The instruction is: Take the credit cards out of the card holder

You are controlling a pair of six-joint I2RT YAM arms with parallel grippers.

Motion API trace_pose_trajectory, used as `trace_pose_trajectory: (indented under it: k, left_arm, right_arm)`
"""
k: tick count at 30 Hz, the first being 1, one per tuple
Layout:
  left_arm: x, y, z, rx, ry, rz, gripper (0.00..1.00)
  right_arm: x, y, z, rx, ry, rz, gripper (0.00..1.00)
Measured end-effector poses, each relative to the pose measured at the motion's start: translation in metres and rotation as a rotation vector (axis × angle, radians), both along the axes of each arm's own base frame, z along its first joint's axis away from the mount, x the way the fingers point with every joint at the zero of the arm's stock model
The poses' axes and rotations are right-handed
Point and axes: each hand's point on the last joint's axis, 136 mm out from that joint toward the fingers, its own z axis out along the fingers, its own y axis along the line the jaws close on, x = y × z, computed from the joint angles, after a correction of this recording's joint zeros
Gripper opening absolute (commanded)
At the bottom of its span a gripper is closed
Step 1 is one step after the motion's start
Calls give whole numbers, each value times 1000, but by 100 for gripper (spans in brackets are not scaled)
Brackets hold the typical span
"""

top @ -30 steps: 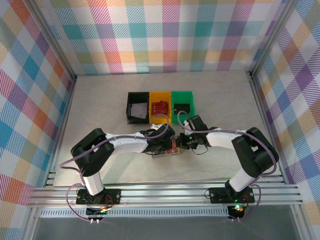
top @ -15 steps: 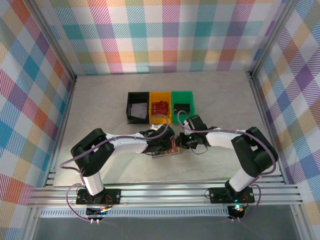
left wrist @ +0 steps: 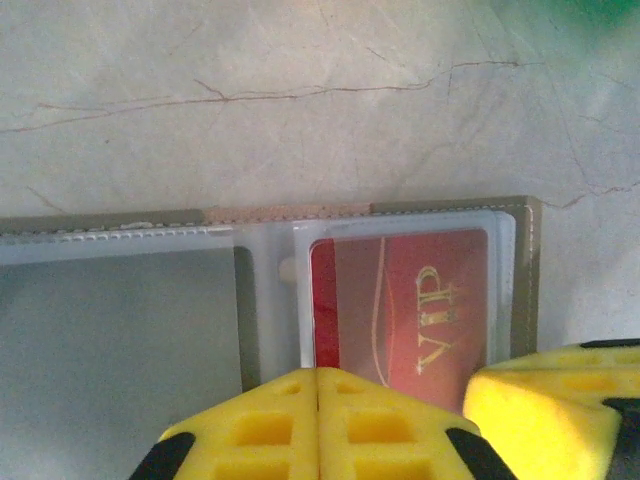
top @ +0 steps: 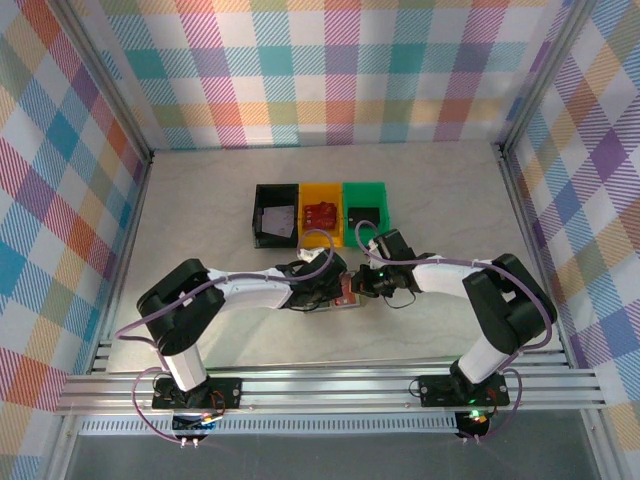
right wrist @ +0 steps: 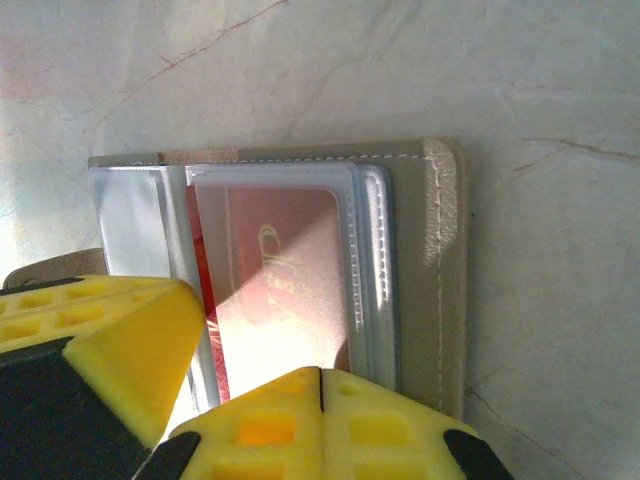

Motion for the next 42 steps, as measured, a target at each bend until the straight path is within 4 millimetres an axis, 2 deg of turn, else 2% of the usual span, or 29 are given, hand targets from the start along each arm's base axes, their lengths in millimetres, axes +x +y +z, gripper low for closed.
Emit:
trace_pose_trajectory:
  k: [4, 9, 15, 20, 25, 32, 42]
  left_arm:
    - [0, 1, 6, -16, -11, 2, 0]
    - [1, 1, 13, -34, -32, 6, 0]
    - [0, 2, 12, -31, -32, 4, 20]
    - [0, 2, 12, -35, -28, 10, 26]
    - [0, 2, 12, -35, -27, 11, 27]
    - [-2, 2, 4, -25, -8, 4, 27]
    - [-3, 1, 1, -23, 1, 1, 27]
  right_arm:
    - [0, 0, 0, 0, 0, 0, 0]
    - [0, 0, 0, 0, 0, 0, 0]
    - [0, 0, 1, 0, -3, -1, 0]
    - [3, -3, 4, -14, -24, -9, 0]
    - [7, -3, 16, 3, -61, -15, 0]
    - [5, -8, 18, -3, -81, -25, 0]
    - [4, -20, -3, -81, -36, -55, 0]
